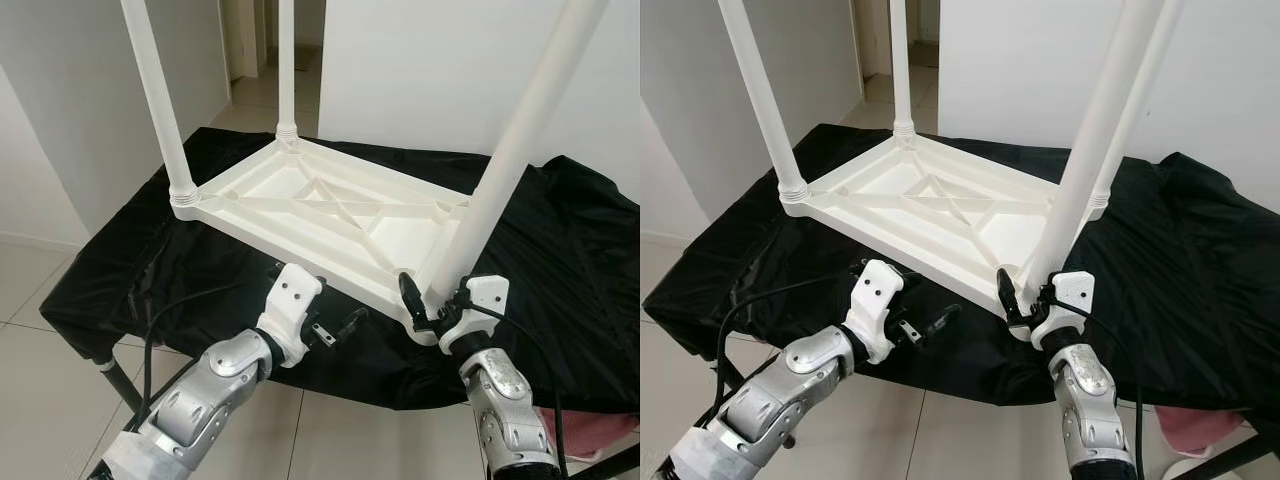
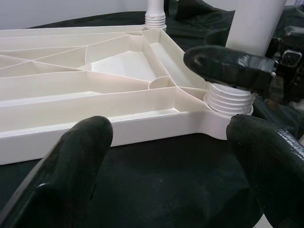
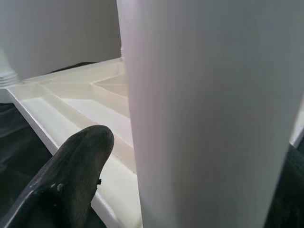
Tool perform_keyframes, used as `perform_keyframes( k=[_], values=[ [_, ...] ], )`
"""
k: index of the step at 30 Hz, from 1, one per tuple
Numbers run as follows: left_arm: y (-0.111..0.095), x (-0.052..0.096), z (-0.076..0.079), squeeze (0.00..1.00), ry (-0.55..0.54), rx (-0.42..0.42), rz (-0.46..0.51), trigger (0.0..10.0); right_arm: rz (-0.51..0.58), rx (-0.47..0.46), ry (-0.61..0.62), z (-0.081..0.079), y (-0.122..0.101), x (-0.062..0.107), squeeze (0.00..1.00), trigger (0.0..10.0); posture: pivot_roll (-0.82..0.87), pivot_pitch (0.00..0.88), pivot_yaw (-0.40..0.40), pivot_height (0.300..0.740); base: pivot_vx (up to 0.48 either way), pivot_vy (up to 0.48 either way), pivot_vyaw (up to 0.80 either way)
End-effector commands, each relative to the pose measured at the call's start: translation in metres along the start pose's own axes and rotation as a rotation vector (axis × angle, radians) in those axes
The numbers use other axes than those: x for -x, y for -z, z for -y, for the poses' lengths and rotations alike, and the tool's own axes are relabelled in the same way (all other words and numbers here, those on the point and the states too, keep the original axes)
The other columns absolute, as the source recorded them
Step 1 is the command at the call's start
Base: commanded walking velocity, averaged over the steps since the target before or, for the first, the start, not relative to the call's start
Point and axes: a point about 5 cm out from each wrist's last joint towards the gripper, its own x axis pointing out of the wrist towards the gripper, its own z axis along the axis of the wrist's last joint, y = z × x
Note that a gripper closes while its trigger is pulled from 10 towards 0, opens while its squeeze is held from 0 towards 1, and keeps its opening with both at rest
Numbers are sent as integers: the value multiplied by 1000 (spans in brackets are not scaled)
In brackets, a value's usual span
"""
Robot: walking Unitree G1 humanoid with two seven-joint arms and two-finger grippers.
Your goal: Building children table
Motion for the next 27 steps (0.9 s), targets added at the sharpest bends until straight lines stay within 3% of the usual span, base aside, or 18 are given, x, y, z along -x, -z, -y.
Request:
perform_keyframes(
  k=[1,27],
  values=[
    [5,1,2,0,38,-1,-15,10000,2,4,-2,3,1,1,0,10000,53,117,-8,740,0,0,0],
    [1,0,2,0,34,15,4,10000,14,15,-24,6,2,-2,0,10000,54,123,-7,740,0,0,0]
  ],
)
